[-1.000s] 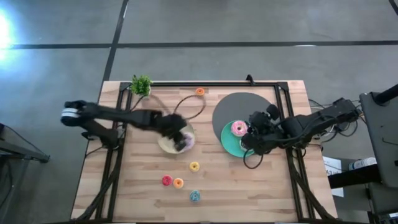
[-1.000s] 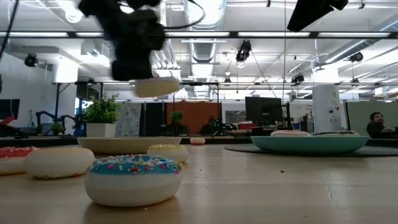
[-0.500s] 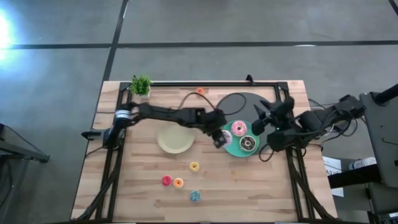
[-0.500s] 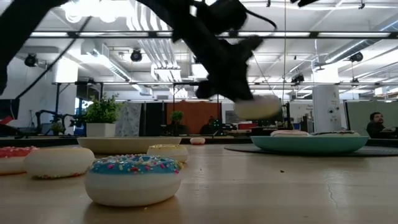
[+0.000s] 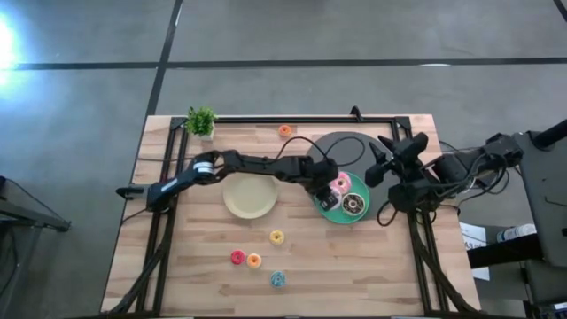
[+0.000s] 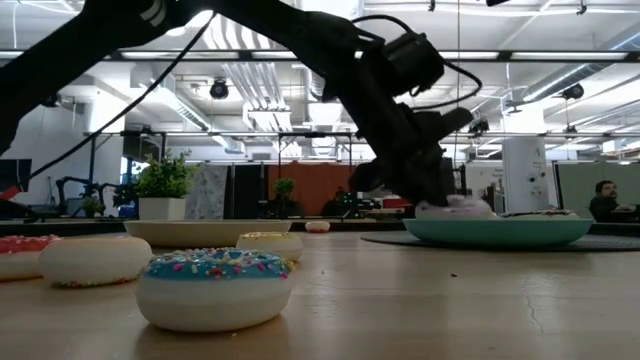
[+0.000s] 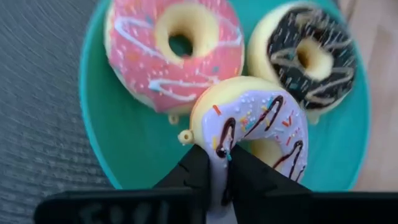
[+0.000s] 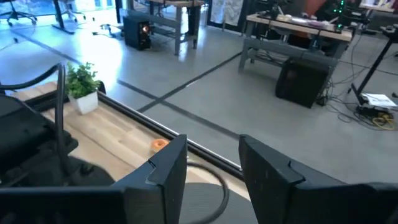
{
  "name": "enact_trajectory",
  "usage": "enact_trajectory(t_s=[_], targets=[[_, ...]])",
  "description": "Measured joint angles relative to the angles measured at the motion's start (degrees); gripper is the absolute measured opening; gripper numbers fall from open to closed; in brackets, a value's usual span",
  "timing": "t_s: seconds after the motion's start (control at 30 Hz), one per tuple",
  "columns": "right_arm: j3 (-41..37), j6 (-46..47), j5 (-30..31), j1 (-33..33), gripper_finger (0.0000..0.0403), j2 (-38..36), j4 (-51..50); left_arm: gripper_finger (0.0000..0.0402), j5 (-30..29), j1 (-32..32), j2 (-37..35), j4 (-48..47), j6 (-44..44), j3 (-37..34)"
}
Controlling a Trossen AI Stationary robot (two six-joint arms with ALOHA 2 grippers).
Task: Pick & Place donuts
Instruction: Put the large purple donut on the blue plate
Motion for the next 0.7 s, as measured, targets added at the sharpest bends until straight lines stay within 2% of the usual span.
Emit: enact_trajectory(t_s=[0.17, 0.33, 0.53, 0.7], targets=[[-1.0, 0.0, 0.0, 0.0, 0.0137, 0.0, -0.1, 0.0079, 0.8, -0.1, -0.3, -3.1, -1.4, -0.1], [-2.4, 0.1, -0.1, -0.1, 0.0136, -0.8, -0.2, 0.012, 1.2, -0.2, -1.4, -1.8, -1.1, 0.4], [-4.5, 2.7, -0.1, -0.2, 0.0137, -3.7, -0.3, 0.013, 2.8, -1.6, -1.4, -0.1, -1.0, 0.0], [-5.8, 2.5, 0.0, -0.1, 0.0137, -5.8, 0.1, 0.0131, -2.3, -1.6, -1.4, -3.1, -0.3, -0.1]])
